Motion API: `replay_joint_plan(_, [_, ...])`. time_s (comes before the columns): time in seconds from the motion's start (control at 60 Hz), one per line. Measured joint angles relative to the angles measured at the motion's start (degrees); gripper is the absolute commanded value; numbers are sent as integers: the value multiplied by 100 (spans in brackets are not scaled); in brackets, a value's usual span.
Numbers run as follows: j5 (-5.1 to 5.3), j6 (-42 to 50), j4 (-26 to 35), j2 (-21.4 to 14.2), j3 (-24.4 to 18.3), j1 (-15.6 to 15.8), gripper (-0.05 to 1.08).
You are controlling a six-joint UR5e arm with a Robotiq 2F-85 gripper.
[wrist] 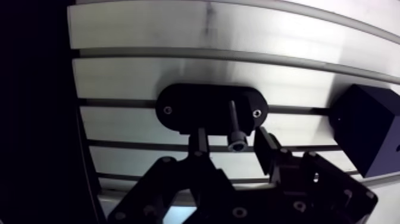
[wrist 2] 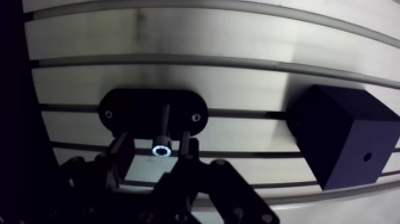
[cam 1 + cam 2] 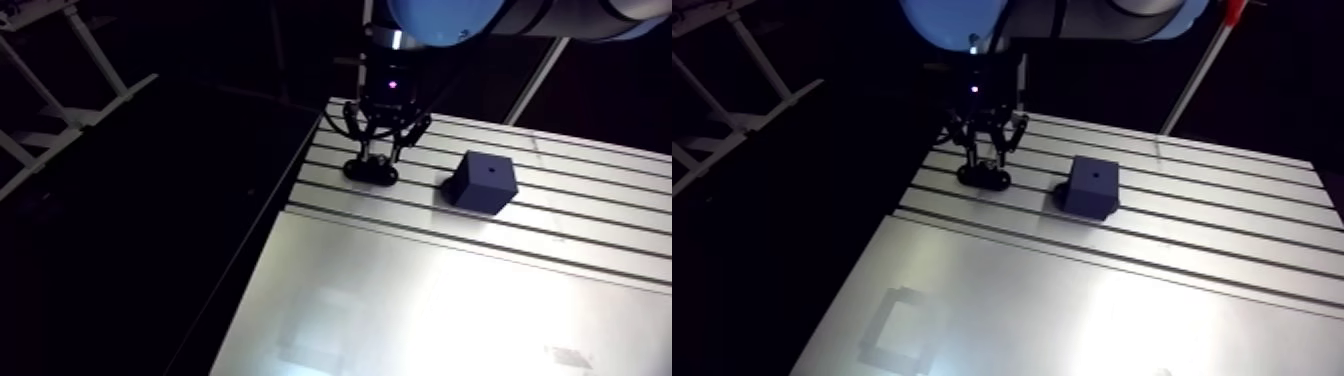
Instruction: Pick up the M10 bolt and insert it into the hole until fully seated.
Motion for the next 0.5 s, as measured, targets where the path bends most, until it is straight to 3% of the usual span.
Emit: replay_joint_plan(0.5, [-3, -38, 9, -9, 11, -33, 51])
